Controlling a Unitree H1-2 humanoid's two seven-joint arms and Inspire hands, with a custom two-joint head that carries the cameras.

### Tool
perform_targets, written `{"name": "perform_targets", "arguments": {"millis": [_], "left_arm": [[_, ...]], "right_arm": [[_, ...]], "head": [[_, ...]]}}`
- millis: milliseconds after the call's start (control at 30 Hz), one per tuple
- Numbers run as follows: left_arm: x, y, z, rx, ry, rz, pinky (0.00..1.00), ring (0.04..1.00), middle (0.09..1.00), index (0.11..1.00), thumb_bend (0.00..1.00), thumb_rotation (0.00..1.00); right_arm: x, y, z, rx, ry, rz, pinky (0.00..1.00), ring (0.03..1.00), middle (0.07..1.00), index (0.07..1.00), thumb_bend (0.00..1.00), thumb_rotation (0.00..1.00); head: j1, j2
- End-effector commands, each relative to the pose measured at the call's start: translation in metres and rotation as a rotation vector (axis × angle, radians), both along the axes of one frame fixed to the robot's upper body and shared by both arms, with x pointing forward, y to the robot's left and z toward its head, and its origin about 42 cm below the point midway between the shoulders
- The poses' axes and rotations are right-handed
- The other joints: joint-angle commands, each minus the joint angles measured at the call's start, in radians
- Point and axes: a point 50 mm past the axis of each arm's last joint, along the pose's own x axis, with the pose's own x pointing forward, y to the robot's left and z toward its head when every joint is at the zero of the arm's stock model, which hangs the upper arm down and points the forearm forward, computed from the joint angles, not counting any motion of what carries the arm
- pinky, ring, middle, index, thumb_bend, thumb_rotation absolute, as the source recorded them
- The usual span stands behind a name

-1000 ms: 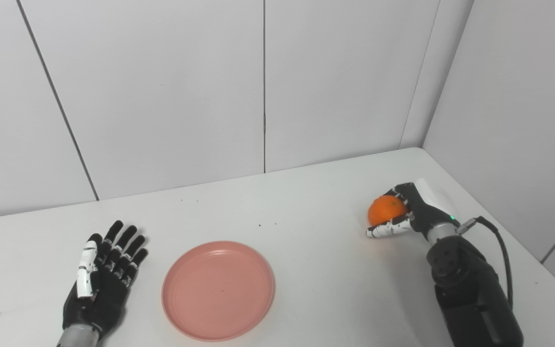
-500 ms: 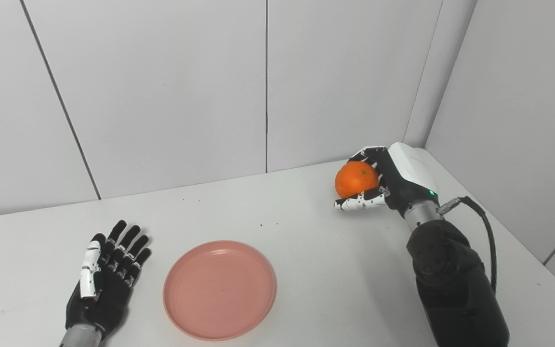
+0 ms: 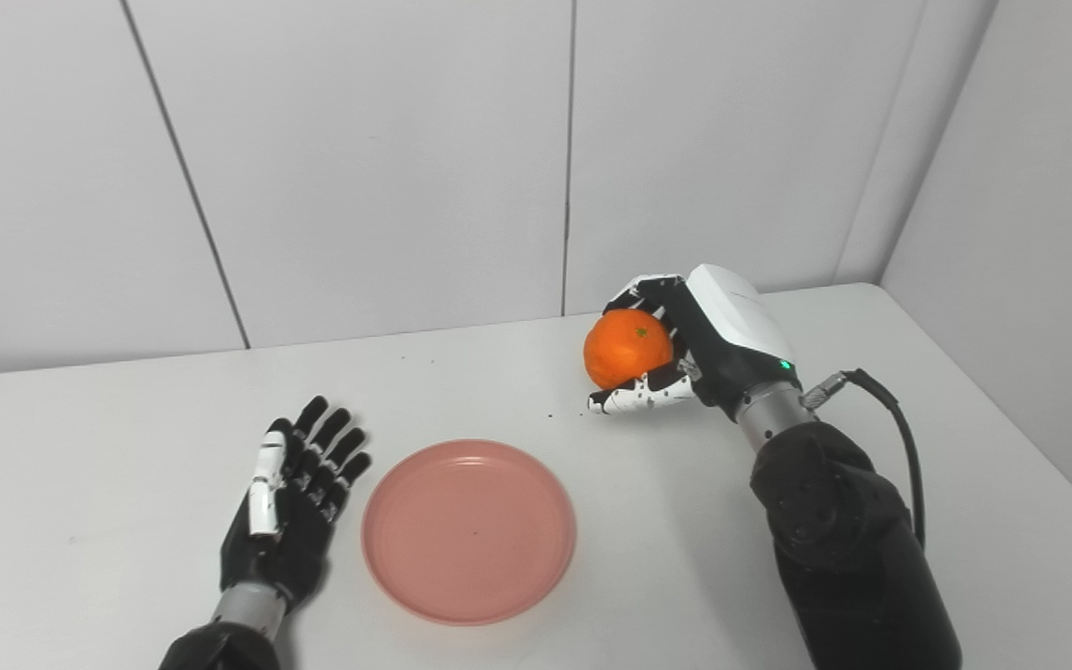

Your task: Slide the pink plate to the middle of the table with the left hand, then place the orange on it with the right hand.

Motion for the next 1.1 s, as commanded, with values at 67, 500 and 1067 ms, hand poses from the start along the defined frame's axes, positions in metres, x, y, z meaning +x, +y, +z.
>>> {"name": "perform_targets", "arguments": {"millis": [67,500,1067], "left_arm": [[-0.004,-0.015,0.000,0.029,0.047,-0.007,0.90,0.905,0.917,0.910,0.35,1.00],[-0.004,-0.037,0.006,0.077,0.034,-0.002,0.87,0.887,0.900,0.894,0.38,1.00],[-0.004,-0.042,0.005,0.120,0.013,0.055,0.82,0.848,0.861,0.863,0.38,1.00]], "right_arm": [[0.002,0.024,0.019,0.017,-0.091,0.072,0.33,0.399,0.477,0.485,0.52,0.13],[-0.005,0.060,0.004,0.017,-0.050,0.174,0.30,0.380,0.445,0.523,0.53,0.00],[0.013,0.096,-0.022,-0.021,0.015,0.270,0.28,0.368,0.426,0.517,0.53,0.00]], "head": [[0.043,0.010],[0.192,0.045],[0.221,0.054]]}}
